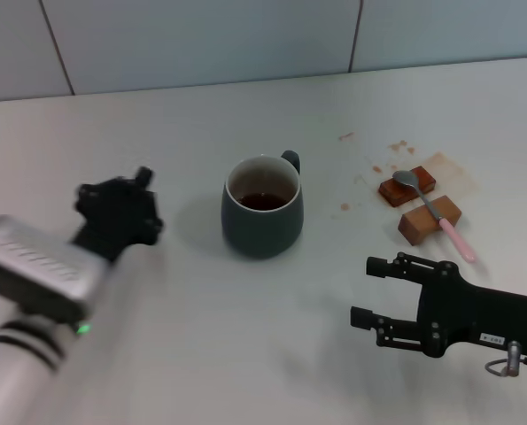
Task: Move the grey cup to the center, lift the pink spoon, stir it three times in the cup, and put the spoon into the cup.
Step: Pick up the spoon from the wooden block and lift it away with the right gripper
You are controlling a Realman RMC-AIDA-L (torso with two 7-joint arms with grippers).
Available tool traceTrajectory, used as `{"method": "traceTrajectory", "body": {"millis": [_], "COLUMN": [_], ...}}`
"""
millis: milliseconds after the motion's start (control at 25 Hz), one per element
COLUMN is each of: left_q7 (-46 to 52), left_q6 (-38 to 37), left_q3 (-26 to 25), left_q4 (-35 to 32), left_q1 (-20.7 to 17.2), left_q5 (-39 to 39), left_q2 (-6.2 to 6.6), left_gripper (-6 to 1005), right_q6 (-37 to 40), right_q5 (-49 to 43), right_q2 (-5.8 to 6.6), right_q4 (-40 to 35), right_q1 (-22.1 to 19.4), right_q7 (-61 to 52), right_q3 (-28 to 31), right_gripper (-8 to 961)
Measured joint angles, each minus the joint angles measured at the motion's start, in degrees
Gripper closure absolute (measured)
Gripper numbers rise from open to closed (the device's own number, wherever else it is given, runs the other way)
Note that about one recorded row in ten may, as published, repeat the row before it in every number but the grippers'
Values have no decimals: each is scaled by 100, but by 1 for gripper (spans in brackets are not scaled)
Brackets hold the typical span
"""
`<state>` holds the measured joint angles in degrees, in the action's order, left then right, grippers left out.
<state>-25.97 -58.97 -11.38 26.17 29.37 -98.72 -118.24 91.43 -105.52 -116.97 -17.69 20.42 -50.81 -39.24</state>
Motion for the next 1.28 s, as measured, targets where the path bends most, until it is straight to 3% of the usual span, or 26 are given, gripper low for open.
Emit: {"method": "traceTrajectory", "body": {"millis": [40,160,240,280,360,400,480,520,600,840,1040,1280], "left_q7": [1082,1955,3880,3880,5333,5333,6246,6246,6772,7282,7327,7344], "left_q6": [-373,-747,-1692,-1692,-2576,-2576,-3170,-3170,-3783,-4311,-4376,-4277], "left_q3": [9,20,45,45,75,75,329,329,1289,2180,2257,2277], "left_q4": [-588,-1107,-2399,-2399,-3492,-3492,-4064,-4064,-4365,-4907,-5012,-5032], "left_q1": [-72,-112,-135,-135,-153,-153,-229,-229,-333,-475,-533,-479], "left_q5": [-703,-1196,-1966,-1966,-2423,-2423,-2556,-2556,-2600,-2609,-2589,-2632], "left_q2": [17,31,37,37,56,56,206,206,446,512,505,392], "left_gripper": [1000,1001,1001,1001,1001,1001,1000,1000,1000,1001,998,954], "right_q6": [0,0,0,2,2,4,40,40,99,146,146,150], "right_q5": [7,37,40,45,46,47,54,54,56,59,59,59], "right_q2": [0,3,6,7,7,9,13,13,18,18,14,8], "right_q4": [-23,-100,-116,-139,-140,-144,-153,-153,-156,-156,-156,-155], "right_q1": [0,-10,-11,-12,-12,-12,-14,-14,-25,-50,-78,-100], "right_q7": [0,-1,-1,-8,-7,-7,-7,-7,-7,-29,-40,-42], "right_q3": [9,29,32,32,32,32,80,80,167,194,197,198], "right_gripper": [182,182,182,182,182,182,182,182,182,183,183,183]}}
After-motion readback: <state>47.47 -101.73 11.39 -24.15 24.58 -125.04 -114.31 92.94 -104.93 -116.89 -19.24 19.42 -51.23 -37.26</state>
